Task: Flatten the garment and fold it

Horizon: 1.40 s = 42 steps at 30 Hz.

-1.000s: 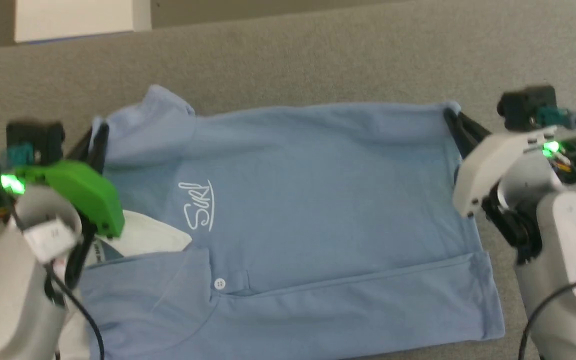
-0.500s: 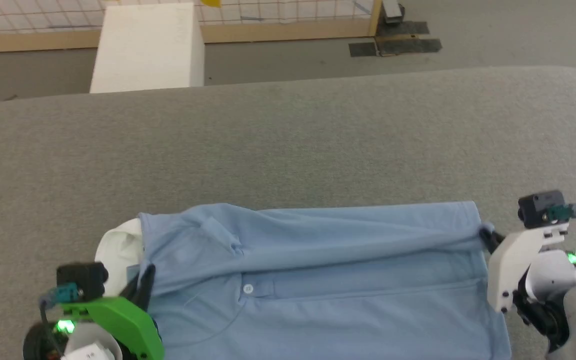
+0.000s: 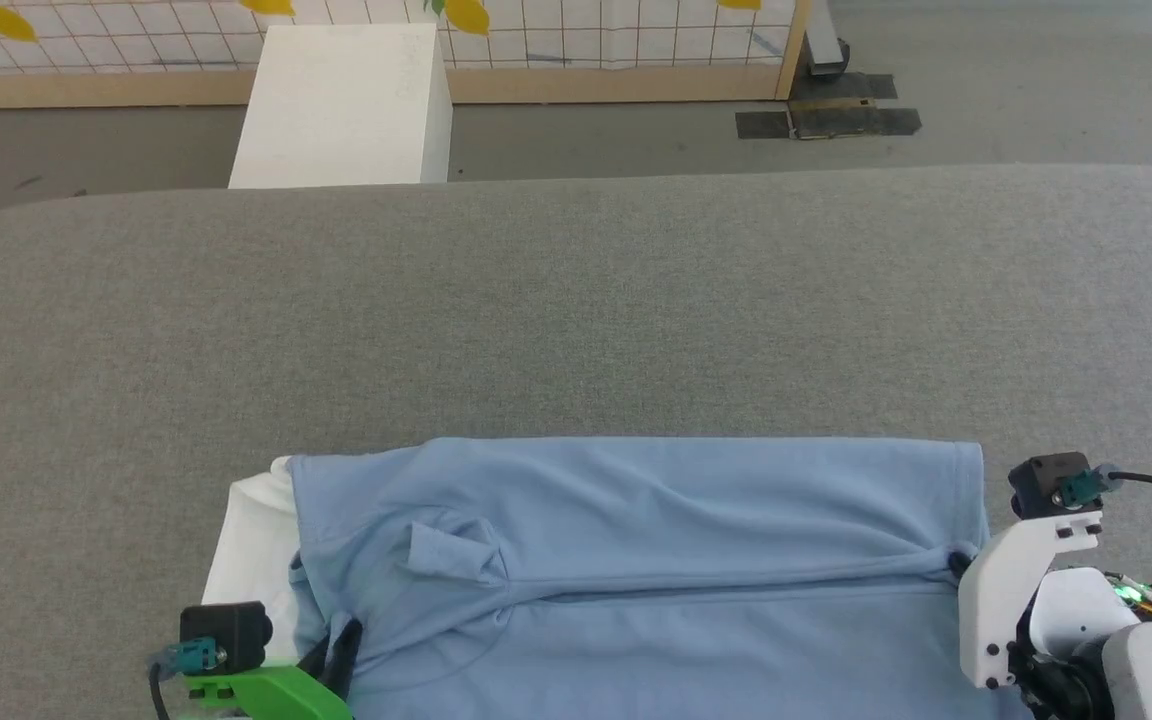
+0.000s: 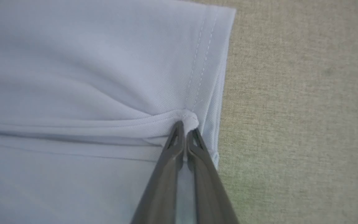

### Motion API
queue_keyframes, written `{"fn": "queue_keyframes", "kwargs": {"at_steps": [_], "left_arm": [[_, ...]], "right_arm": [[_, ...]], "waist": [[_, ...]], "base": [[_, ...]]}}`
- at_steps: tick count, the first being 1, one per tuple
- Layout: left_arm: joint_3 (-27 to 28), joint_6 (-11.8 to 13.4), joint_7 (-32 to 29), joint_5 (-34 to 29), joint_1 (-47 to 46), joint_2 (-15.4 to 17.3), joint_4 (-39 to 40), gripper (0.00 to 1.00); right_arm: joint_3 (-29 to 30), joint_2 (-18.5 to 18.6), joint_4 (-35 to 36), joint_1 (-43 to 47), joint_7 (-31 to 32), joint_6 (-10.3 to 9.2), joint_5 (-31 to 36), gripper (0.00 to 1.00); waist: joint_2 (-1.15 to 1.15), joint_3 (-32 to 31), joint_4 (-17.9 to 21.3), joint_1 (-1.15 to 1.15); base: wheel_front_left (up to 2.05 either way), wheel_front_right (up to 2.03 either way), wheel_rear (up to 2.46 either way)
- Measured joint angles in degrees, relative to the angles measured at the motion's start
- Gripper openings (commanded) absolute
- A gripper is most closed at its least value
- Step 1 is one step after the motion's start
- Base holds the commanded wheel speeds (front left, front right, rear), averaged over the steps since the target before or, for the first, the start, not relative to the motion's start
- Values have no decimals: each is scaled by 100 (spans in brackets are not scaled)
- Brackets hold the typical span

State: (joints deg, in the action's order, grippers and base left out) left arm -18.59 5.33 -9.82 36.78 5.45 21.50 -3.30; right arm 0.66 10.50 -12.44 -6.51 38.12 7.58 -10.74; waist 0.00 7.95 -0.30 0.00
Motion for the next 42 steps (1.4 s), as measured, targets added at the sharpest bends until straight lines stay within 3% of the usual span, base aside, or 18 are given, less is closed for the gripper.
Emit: {"fn": "queue_keyframes", "kwargs": {"at_steps": [1,10,15,20,26,30,42], "left_arm": [[-1,-1,24,0,-8,-9,-14,100],[235,174,991,-232,-23,-205,114,100],[346,278,1712,-449,-180,-323,55,100],[324,247,2253,-815,-649,-353,-238,100],[327,192,2429,-1201,-1238,-555,-589,100],[338,176,2431,-1457,-1466,-647,-727,100],[712,69,2438,-1786,-1555,-875,-768,100]], "right_arm": [[37,-34,-3,17,-1,0,-12,100],[730,-527,687,730,-613,0,-257,100],[992,-690,1115,909,-1390,0,-198,100],[1158,-744,1132,915,-2112,0,-208,100],[1274,-751,664,840,-2631,0,-495,100],[1343,-753,193,641,-2520,0,-565,100],[1199,-731,-1204,-66,-1058,-1,-304,100]], "waist": [[0,-6,2,0],[0,-249,-5,0],[0,-364,-23,0],[0,-434,-48,0],[0,-472,-33,0],[0,-496,0,0],[0,-527,60,0]], "base": [[0,0,0],[0,0,0],[0,0,0],[0,0,0],[0,0,0],[0,0,0],[0,0,0]]}}
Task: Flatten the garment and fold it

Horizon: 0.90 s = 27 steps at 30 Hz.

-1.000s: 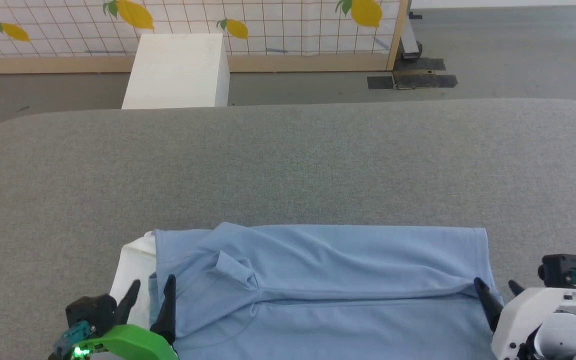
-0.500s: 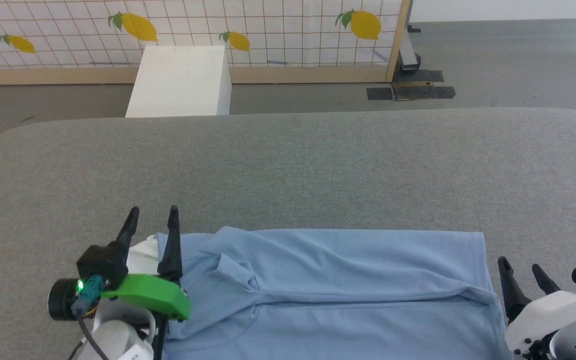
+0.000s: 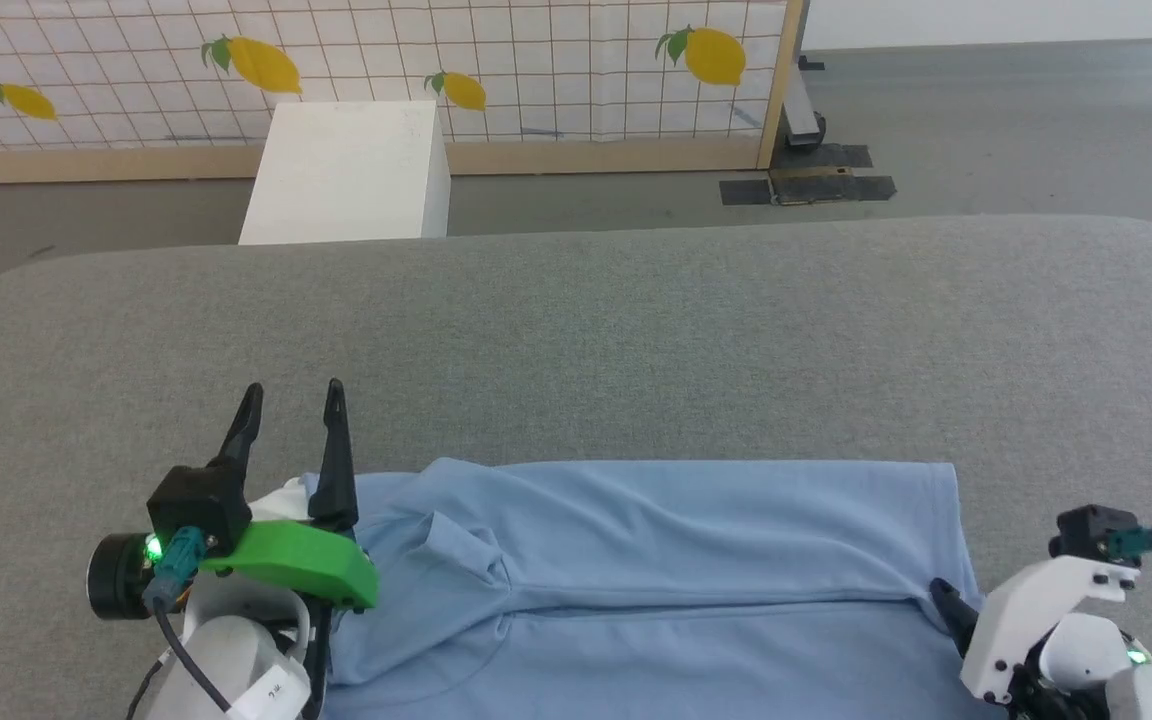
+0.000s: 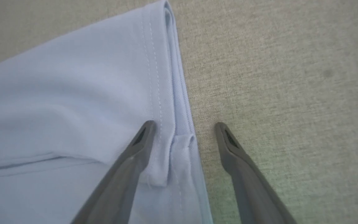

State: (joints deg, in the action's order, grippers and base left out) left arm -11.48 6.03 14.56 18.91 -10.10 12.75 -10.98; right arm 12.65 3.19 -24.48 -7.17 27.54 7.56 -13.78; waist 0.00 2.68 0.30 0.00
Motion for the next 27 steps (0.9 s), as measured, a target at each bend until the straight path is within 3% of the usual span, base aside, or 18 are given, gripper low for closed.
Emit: {"fn": "queue_keyframes", "kwargs": {"at_steps": [1,2,3,11,23,27], "left_arm": [[20,-9,0,-22,1,-14,-16,100],[35,-33,0,-27,1,-23,-32,100],[96,-81,0,-37,2,-63,-57,100],[196,-152,16,-193,10,-171,-82,100],[322,-265,16,-308,11,-229,-71,100],[359,-303,18,-324,16,-233,-78,100]], "right_arm": [[-49,20,-40,-48,170,0,37,96],[-89,44,-55,-83,316,-1,37,52],[-175,100,2,-120,735,-1,37,0],[54,-49,460,-23,827,4,413,0],[1956,-53,887,12,-5,3,2276,0],[2349,-48,891,12,-245,3,2650,0]], "waist": [[0,3,-9,0],[0,4,-17,0],[0,14,-47,0],[0,66,-49,0],[0,174,-70,0],[0,170,-96,0]], "base": [[0,0,0],[0,0,0],[0,0,0],[0,0,0],[0,0,0],[0,0,0]]}}
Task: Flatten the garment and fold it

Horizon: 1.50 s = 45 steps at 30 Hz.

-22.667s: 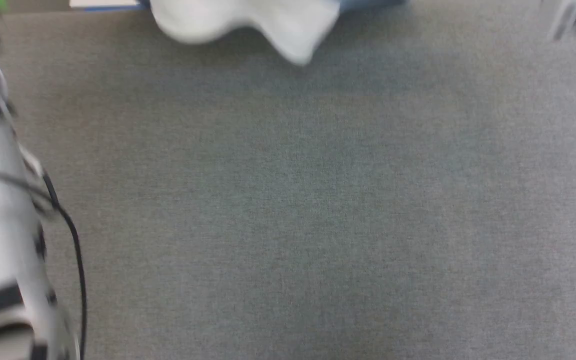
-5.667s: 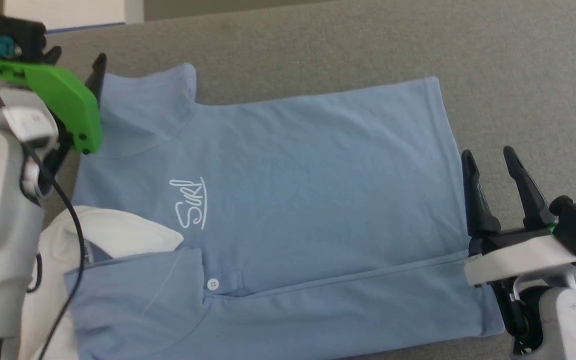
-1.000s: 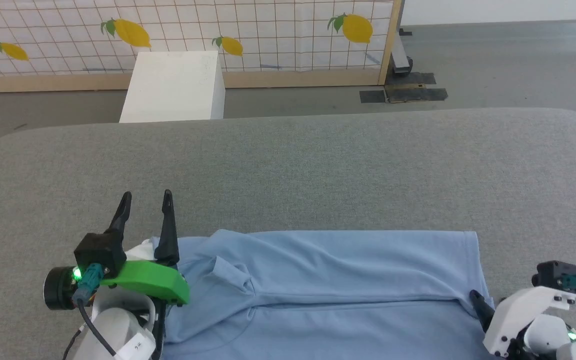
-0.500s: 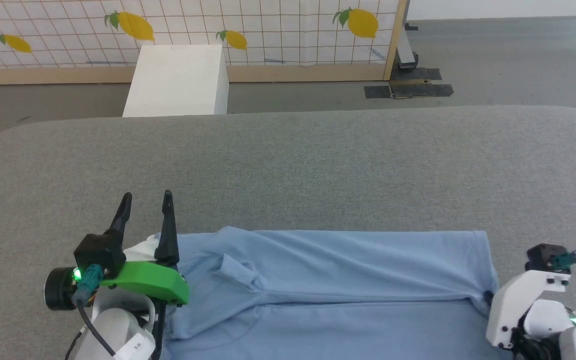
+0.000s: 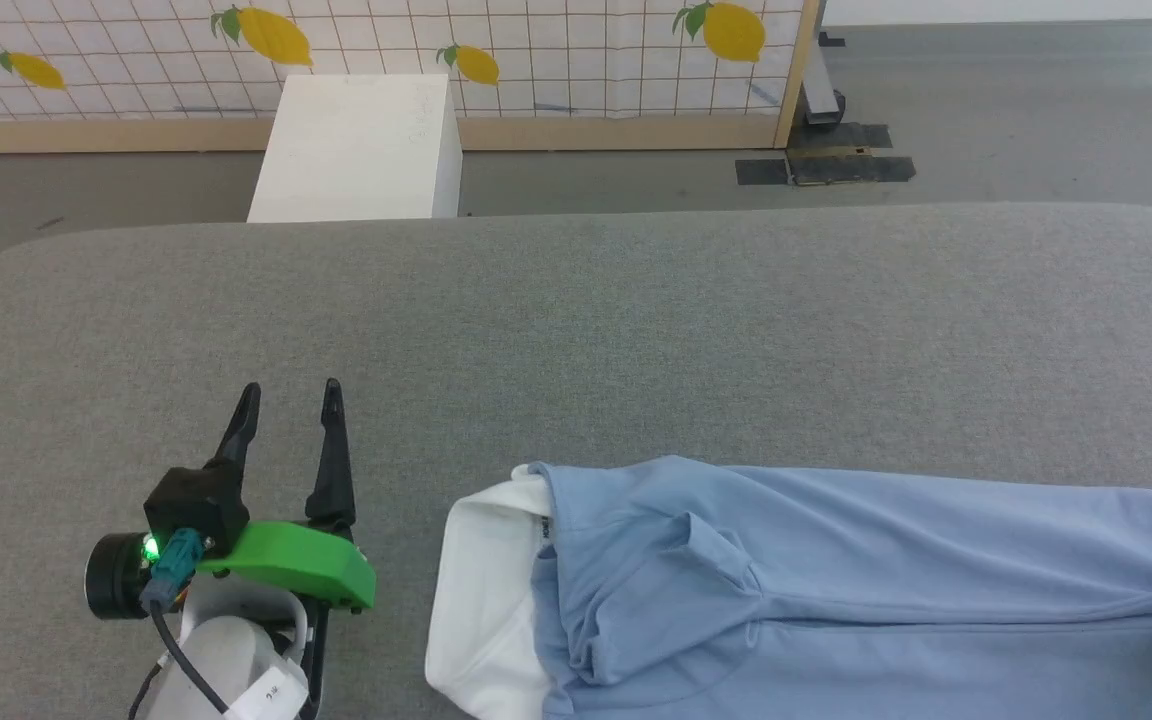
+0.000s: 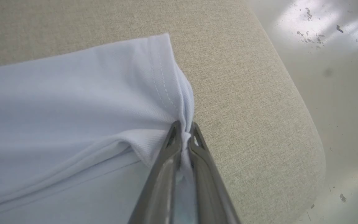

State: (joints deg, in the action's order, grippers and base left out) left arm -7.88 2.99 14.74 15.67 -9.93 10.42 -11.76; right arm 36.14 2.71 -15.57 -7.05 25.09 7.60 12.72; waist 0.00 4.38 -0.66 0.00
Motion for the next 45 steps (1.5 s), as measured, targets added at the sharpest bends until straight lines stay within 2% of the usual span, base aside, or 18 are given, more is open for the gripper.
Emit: {"fn": "queue_keyframes", "kwargs": {"at_steps": [4,8,13,19,22,24,28,33,40,44,45], "left_arm": [[27,-25,-1,-16,45,-18,-2,100],[93,-42,0,-24,143,-22,-22,100],[145,-69,0,-30,282,-20,-48,100],[146,-92,0,-53,281,-26,-45,100],[142,-94,0,-57,275,-45,-41,100],[135,-98,0,-59,263,-63,-38,100],[101,-129,1,-82,181,-108,-34,100],[67,-147,2,-114,85,-154,-24,100],[60,-196,4,-129,-18,-218,-53,100],[64,-198,5,-219,-35,-289,-64,100],[71,-203,4,-224,-51,-296,-71,100]], "right_arm": [[-2,2,42,10,-56,0,-14,0],[-621,11,536,309,259,0,-307,0],[-1726,15,2003,966,1144,-1,-935,0],[-3159,120,4036,1216,2272,-2,-1580,0],[-4016,337,4544,1147,2539,-2,-1783,0],[-4570,475,4642,956,2599,-2,-1867,0],[-5623,637,4323,336,2594,-2,-2042,0],[-6646,573,3289,-447,2165,-1,-2185,0],[-7563,272,1519,-1160,1457,-2,-2450,0],[-7863,151,672,-1445,1181,-2,-2558,0],[-7909,132,479,-1511,1092,-2,-2603,20]], "waist": [[0,-35,-6,0],[0,-132,6,0],[0,-263,24,0],[0,-251,2,0],[0,-202,-18,0],[0,-163,-36,0],[0,-71,-99,0],[0,65,-224,0],[0,277,-424,0],[0,390,-507,0],[0,418,-524,0]], "base": [[0,0,0],[0,0,0],[0,0,0],[0,0,0],[0,0,0],[0,0,0],[0,0,0],[0,0,0],[0,0,0],[0,0,0],[0,0,0]]}}
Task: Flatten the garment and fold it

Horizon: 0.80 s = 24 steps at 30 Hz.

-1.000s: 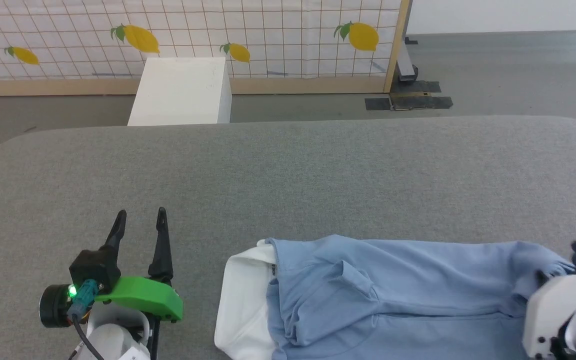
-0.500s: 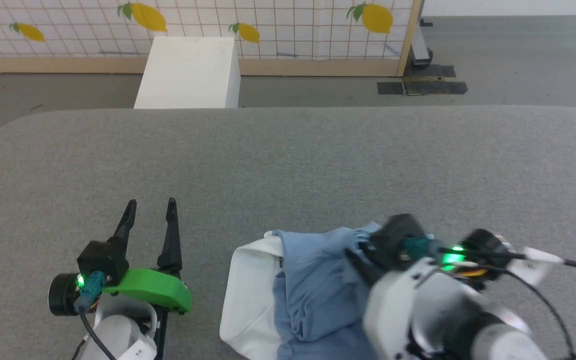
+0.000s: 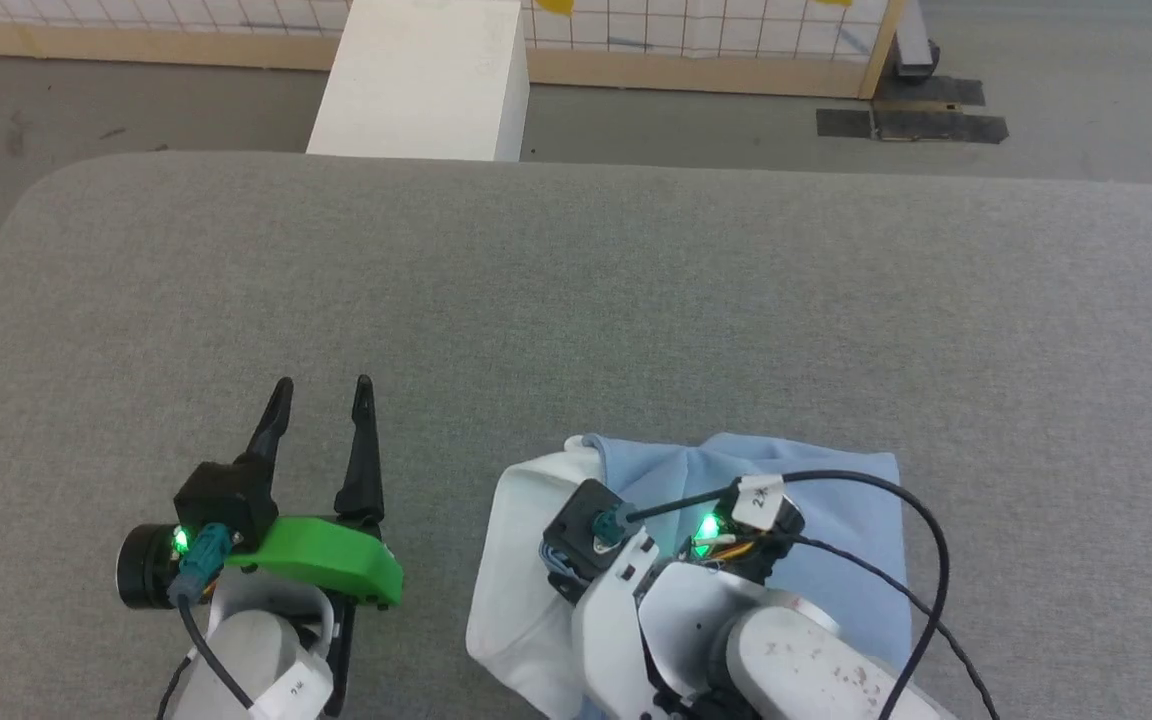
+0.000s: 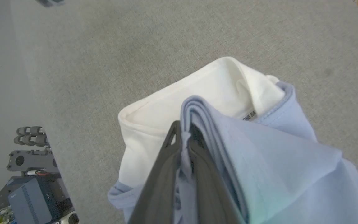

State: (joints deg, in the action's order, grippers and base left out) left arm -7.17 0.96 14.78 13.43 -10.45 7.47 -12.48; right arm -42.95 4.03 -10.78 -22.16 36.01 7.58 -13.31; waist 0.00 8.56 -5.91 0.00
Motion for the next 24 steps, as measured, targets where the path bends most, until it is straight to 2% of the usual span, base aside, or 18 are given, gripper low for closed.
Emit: {"fn": "queue_keyframes", "kwargs": {"at_steps": [1,2,7,13,16,24], "left_arm": [[5,-14,0,-9,-20,-8,-4,100],[8,-18,0,-19,-28,-21,-4,100],[67,-36,0,-33,-28,-43,-30,100],[136,-59,1,-34,-18,-43,-115,100],[174,-73,1,-53,-3,-41,-125,100],[261,-93,1,-78,171,-26,-111,100]], "right_arm": [[-56,-8,-169,-62,-105,0,-49,69],[-58,-32,-330,-99,-156,0,-141,100],[-201,-87,-509,-209,-514,0,-513,100],[122,-100,44,-276,-1596,0,-784,100],[568,-115,461,-168,-2128,0,-801,100],[2895,-116,1504,1239,-3538,0,-593,100]], "waist": [[0,23,-18,0],[0,40,-34,0],[0,42,-14,0],[0,-100,104,0],[0,-192,178,0],[0,-463,399,0]], "base": [[0,0,0],[0,0,0],[0,0,0],[0,0,0],[0,0,0],[0,0,0]]}}
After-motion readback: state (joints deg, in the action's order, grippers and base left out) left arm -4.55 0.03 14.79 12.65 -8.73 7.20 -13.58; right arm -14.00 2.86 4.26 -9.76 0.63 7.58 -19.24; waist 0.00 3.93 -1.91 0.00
